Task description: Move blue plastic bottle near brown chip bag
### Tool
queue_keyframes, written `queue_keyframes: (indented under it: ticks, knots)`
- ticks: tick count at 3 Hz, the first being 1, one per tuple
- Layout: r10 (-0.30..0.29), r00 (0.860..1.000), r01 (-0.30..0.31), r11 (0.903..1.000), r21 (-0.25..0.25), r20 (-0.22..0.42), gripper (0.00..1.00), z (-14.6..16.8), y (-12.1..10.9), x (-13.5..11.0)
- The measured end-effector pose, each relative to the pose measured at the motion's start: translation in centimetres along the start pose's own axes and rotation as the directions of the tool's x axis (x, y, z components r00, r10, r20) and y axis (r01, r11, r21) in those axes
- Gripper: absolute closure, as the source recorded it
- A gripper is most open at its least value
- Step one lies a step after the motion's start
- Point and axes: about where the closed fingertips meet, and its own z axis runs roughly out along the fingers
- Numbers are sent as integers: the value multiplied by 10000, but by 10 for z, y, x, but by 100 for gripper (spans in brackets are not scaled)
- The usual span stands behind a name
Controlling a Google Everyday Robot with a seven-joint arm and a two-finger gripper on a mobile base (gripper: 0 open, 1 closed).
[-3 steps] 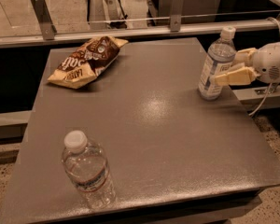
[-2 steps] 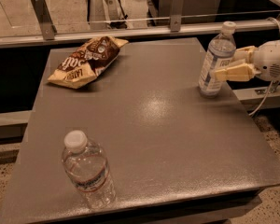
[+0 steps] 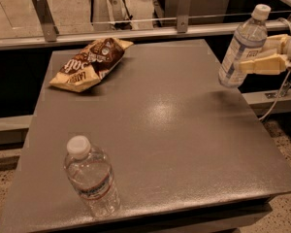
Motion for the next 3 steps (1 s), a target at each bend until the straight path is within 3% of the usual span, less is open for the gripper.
queue_keyframes:
  ticks: [2,3]
  knots:
    - [-198,9998,199,9996,-218,49,100,11,0,-9]
    - [-525,9981,537,9978,-382,316,100,44,0,-32]
